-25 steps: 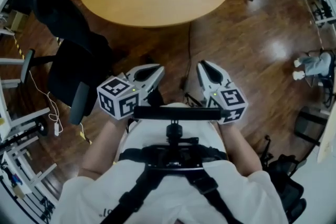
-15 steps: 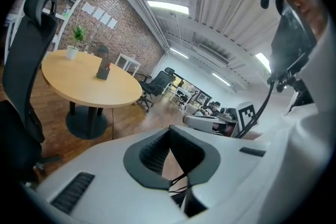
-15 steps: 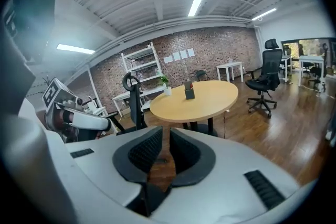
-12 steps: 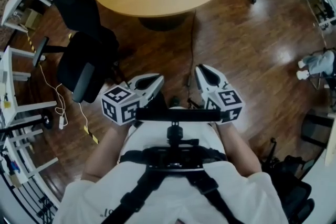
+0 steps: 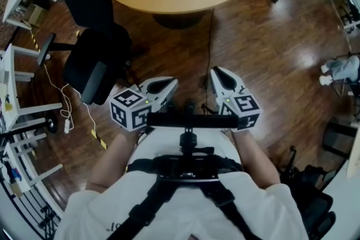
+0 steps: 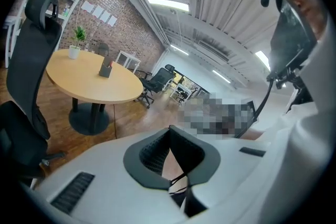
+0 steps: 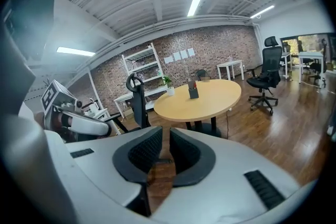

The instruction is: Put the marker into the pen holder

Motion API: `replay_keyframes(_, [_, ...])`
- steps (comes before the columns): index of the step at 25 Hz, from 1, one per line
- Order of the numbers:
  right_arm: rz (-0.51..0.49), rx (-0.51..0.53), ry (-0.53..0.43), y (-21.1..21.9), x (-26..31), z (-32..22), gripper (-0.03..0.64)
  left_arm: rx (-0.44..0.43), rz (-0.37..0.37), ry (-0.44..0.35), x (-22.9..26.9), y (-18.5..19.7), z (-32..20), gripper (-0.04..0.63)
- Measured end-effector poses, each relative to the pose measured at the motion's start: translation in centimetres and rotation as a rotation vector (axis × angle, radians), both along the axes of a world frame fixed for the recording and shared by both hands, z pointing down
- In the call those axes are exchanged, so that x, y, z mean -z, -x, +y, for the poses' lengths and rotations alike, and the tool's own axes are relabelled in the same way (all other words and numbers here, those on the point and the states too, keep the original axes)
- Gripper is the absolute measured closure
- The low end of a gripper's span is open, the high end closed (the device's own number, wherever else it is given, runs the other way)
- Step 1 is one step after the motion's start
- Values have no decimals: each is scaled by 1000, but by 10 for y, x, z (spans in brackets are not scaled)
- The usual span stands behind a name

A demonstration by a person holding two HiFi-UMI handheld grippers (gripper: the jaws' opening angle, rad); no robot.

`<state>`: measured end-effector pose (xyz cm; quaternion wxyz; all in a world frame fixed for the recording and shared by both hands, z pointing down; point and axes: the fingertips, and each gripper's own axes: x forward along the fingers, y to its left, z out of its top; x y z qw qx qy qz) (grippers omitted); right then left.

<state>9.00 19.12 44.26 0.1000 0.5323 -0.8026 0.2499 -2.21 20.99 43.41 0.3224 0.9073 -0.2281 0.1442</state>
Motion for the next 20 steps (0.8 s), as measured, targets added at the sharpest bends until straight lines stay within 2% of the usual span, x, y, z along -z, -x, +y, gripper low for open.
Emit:
replay_keyframes(5, [3,-20,6,10,-3,8,581,-28,-4,7,-3,4,4,598])
replay_keyframes(10, [12,-48,14,3,-4,12,627,-58,-4,3,-2,-2,4,598])
replay_keyframes(15, [-33,-35,26,7,-3,14,629,-53,4,-1,1,-1,0,598])
replay_keyframes(20, [-25,-6,28,14,1,12,629,-32,27,-2,6,5,-7,598])
